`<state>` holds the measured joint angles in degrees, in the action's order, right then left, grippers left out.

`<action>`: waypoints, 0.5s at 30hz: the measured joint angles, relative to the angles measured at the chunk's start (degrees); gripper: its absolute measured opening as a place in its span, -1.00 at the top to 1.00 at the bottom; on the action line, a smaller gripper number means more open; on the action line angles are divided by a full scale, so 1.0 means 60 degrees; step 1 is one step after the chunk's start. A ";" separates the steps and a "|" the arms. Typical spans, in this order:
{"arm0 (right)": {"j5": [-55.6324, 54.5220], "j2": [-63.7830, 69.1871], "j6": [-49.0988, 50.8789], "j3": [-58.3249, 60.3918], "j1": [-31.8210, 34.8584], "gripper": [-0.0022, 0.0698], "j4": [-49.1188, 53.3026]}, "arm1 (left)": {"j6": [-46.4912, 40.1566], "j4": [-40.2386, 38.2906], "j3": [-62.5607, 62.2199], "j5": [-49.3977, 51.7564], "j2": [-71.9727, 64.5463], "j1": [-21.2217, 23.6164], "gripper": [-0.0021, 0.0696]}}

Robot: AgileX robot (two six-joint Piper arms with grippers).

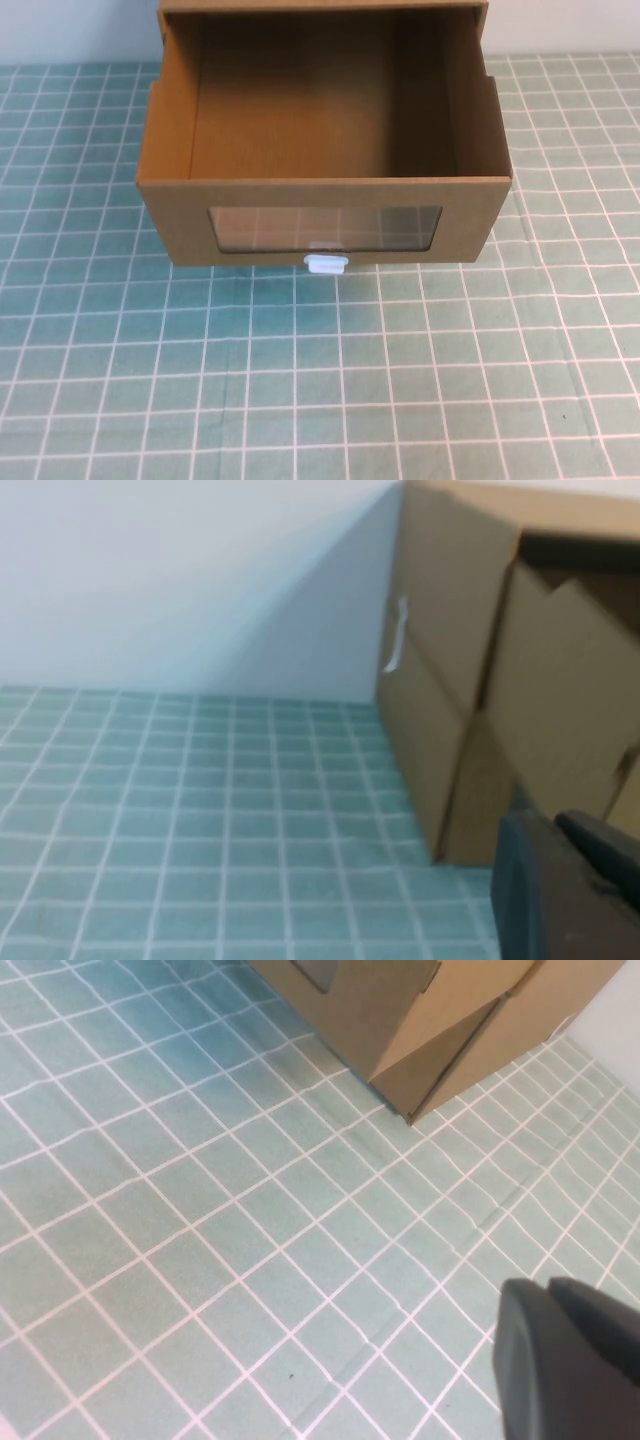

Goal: Open the shoe box
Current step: 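Pull the top drawer of the cardboard box fully open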

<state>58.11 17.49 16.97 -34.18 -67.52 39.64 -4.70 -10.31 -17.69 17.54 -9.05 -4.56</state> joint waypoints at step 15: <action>0.0032 0.0000 0.0000 0.0000 0.0000 0.98 -0.0182 | 0.1760 0.2035 0.3203 0.0375 0.1594 0.0000 0.96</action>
<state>58.30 17.49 16.97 -34.18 -67.52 38.55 5.86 1.89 1.53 19.79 0.52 -4.56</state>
